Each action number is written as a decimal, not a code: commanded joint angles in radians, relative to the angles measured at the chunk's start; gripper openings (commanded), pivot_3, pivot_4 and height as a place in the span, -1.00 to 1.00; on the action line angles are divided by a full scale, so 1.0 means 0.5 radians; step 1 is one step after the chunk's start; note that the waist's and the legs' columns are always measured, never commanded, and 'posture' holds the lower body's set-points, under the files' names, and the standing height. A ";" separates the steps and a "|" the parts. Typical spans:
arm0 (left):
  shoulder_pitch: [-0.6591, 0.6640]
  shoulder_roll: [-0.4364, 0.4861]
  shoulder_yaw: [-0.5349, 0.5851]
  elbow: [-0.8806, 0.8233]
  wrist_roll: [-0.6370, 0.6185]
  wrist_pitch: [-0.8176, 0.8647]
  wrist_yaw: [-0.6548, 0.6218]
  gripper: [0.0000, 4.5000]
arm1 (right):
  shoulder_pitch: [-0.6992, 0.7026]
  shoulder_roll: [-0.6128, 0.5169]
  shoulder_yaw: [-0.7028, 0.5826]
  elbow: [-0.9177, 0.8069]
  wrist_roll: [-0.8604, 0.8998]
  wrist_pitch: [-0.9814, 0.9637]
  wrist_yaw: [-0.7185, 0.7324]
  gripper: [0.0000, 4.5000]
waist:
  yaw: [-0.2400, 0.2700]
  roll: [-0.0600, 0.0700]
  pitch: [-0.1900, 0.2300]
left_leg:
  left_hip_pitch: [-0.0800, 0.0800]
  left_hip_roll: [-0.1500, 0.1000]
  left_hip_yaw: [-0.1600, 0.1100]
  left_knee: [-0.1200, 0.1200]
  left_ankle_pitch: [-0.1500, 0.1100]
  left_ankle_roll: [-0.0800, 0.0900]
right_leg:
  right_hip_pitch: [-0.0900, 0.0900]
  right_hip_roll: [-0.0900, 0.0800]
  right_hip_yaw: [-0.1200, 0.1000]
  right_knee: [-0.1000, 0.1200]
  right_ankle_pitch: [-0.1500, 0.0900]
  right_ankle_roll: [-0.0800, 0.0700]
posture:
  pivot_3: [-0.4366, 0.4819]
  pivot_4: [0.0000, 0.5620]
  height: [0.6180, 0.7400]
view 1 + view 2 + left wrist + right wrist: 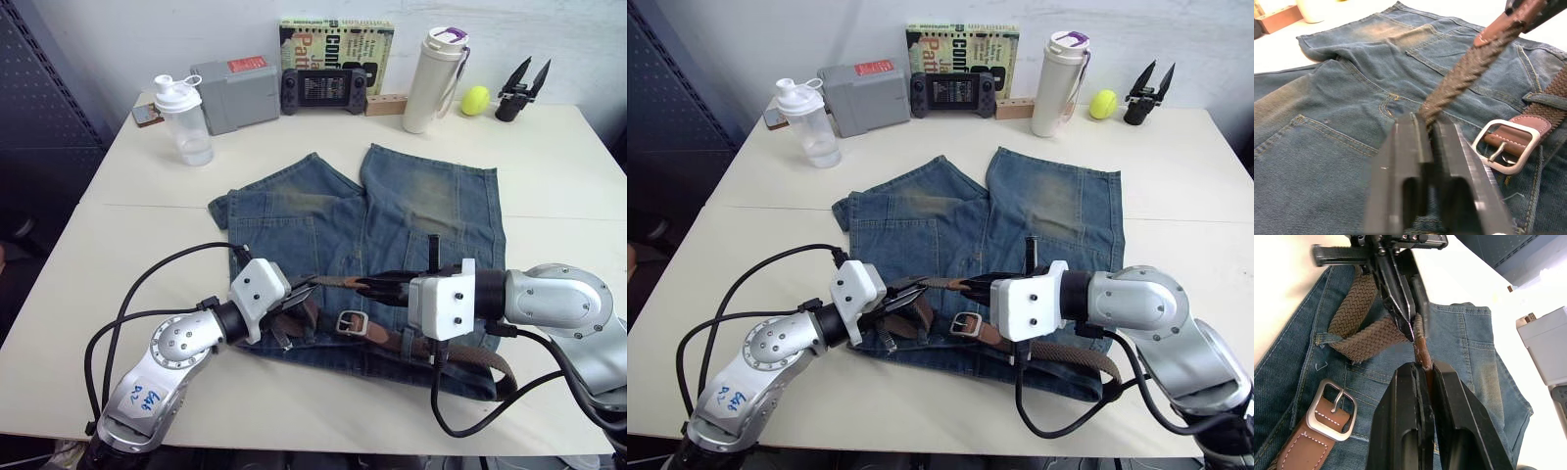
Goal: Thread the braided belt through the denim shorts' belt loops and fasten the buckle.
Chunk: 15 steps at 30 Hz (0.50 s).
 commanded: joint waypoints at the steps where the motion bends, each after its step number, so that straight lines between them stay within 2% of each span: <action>1: 0.030 -0.002 0.008 -0.077 0.037 -0.030 0.001 -0.98 | 0.000 0.008 -0.025 -0.067 0.002 0.002 -0.013 -1.00 | 0.000 0.000 0.000 | 0.000 0.000 0.000 0.000 0.000 0.000 | 0.000 0.000 0.000 0.000 0.000 0.000 | -0.05 -0.47 0.85; 7: 0.045 -0.010 -0.003 -0.060 0.082 -0.040 0.012 -0.98 | 0.002 0.016 -0.031 -0.074 0.018 0.106 -0.043 -1.00 | 0.000 0.000 0.000 | 0.000 0.001 0.000 0.000 0.000 0.000 | 0.000 0.000 0.000 0.000 0.000 0.000 | -0.05 -0.47 0.85; 8: 0.047 -0.021 0.000 -0.056 0.081 -0.036 0.019 -0.99 | -0.003 0.020 -0.033 -0.078 0.033 0.143 -0.048 -0.81 | 0.000 0.000 0.000 | 0.000 0.001 0.000 0.000 0.000 0.000 | 0.000 0.000 0.000 0.000 0.000 0.000 | -0.05 -0.47 0.85; 10: 0.047 -0.032 -0.005 -0.048 0.085 -0.036 0.020 -1.00 | 0.007 0.025 -0.051 -0.094 0.090 0.248 -0.060 -0.62 | 0.000 0.000 0.000 | 0.000 0.001 0.000 0.000 0.000 0.000 | 0.000 0.000 0.000 0.000 0.000 0.000 | -0.05 -0.47 0.85; 11: 0.048 -0.039 -0.005 -0.044 0.084 -0.024 0.026 -1.00 | 0.035 0.041 -0.086 -0.115 0.126 0.331 -0.098 -0.41 | 0.002 0.000 0.000 | 0.000 0.001 0.000 0.000 0.000 0.000 | 0.000 0.000 0.000 0.000 0.000 0.000 | -0.05 -0.47 0.85; 12: 0.050 -0.044 -0.005 -0.042 0.085 -0.016 0.028 -1.00 | 0.053 0.051 -0.112 -0.134 0.150 0.391 -0.128 -0.33 | 0.003 0.000 0.000 | 0.000 0.001 0.000 0.000 0.000 0.000 | 0.000 0.000 0.000 0.000 0.000 0.000 | -0.05 -0.47 0.85; 15: 0.048 -0.051 -0.004 -0.033 0.094 0.015 0.031 -1.00 | 0.148 0.053 -0.278 -0.205 0.344 0.659 -0.184 0.39 | 0.004 0.000 0.000 | -0.001 0.001 -0.001 0.000 0.000 0.000 | 0.000 -0.001 -0.001 0.000 0.000 0.000 | -0.05 -0.47 0.85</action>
